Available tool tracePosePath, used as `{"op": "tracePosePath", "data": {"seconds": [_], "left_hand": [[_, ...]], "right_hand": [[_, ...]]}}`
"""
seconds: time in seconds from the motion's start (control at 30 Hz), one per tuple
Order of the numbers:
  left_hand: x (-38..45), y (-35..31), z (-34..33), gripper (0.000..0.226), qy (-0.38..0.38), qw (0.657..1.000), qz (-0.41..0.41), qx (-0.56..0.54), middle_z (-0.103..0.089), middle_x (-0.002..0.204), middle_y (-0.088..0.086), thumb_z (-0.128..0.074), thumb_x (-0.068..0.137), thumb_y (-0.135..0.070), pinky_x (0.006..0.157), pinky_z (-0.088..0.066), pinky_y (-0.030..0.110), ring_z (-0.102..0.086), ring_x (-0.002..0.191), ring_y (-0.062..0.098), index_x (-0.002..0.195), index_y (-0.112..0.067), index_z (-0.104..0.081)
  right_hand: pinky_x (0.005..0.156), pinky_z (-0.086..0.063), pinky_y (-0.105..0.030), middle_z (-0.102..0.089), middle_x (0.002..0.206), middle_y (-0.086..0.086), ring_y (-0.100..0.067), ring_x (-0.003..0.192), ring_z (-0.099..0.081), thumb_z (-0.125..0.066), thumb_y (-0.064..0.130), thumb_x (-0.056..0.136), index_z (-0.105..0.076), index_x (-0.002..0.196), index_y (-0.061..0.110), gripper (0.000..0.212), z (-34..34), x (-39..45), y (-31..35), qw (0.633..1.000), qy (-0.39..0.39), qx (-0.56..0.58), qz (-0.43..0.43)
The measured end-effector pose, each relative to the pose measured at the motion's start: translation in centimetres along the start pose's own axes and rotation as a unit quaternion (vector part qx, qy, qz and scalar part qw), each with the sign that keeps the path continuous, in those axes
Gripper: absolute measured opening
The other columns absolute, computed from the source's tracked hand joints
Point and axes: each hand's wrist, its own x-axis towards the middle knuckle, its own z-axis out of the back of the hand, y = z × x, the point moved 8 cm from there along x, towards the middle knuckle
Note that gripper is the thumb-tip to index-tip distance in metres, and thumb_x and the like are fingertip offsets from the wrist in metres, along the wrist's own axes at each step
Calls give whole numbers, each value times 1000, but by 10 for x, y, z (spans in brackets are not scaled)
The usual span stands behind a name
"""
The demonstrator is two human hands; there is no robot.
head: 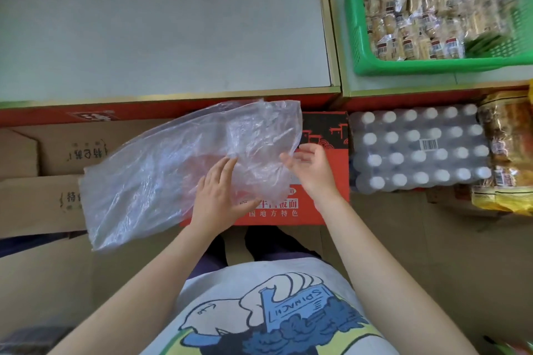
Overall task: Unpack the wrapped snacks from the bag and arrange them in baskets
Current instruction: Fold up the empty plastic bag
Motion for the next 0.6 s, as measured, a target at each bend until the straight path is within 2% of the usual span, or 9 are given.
{"op": "tracePosePath", "data": {"seconds": [0.1,0.17,0.2,0.23,0.33,0.43,0.5,0.57,0.6], "left_hand": [[2,9,-15,111,54,998,-15,7,-13,167,-2,-73,76,-64,124,-16,47,-12,153,18,159,-26,-9],[5,12,-23,114,76,997,-12,6,-7,168,-5,-73,75,-65,124,-11,46,-8,154,19,159,-32,-3],[6,15,-25,116,84,996,-6,6,-7,168,-5,-73,74,-65,124,-11,46,-8,154,20,159,-35,-1],[7,19,-26,117,89,996,3,5,-9,168,-4,-75,73,-64,124,-11,47,-10,154,21,159,-36,0],[8,38,-32,119,119,992,46,-4,-19,165,0,-80,71,-59,123,-14,49,-17,152,22,159,-36,-2],[9,48,-37,120,143,988,63,12,-19,166,2,-81,71,-59,122,-17,52,-17,152,22,159,-36,-3],[10,47,-38,119,148,987,62,16,-16,166,2,-81,72,-57,122,-16,51,-14,152,22,159,-36,-3],[9,45,-39,118,147,987,61,20,-14,167,2,-82,72,-54,121,-16,51,-14,153,23,159,-35,-4],[9,44,-39,118,145,987,62,23,-14,167,2,-82,72,-54,121,-16,51,-14,153,23,159,-35,-4]], "right_hand": [[82,-46,-24,-57,119,4,-14,109,-56,-81,39,81,-50,126,14,60,-22,-20,-36,986,72,-138,-53],[80,-44,-26,-60,96,9,-14,96,-57,-76,29,88,-61,104,12,28,-26,-23,-45,975,83,-200,-52],[75,-43,-27,-59,85,10,-13,86,-57,-72,24,91,-61,91,13,15,-22,-23,-42,978,66,-192,-42],[71,-43,-26,-60,80,9,-12,80,-58,-69,21,93,-61,83,14,14,-14,-21,-38,986,45,-160,-32],[72,-47,-22,-69,89,7,-8,86,-63,-63,19,97,-66,91,15,8,18,-20,-24,997,-31,-67,-8],[78,-55,-30,-71,93,1,-15,86,-67,-60,19,98,-63,99,20,4,49,-14,-25,991,-122,-54,13],[84,-58,-38,-67,100,1,-16,88,-66,-64,31,96,-58,106,23,15,51,-11,-29,988,-142,-63,12],[81,-59,-41,-60,106,4,-18,94,-65,-73,48,86,-49,117,24,45,34,-8,-44,992,-81,-90,-32],[74,-60,-38,-59,106,3,-18,93,-65,-77,49,83,-46,117,23,53,21,-8,-51,991,-36,-110,-60]]}}
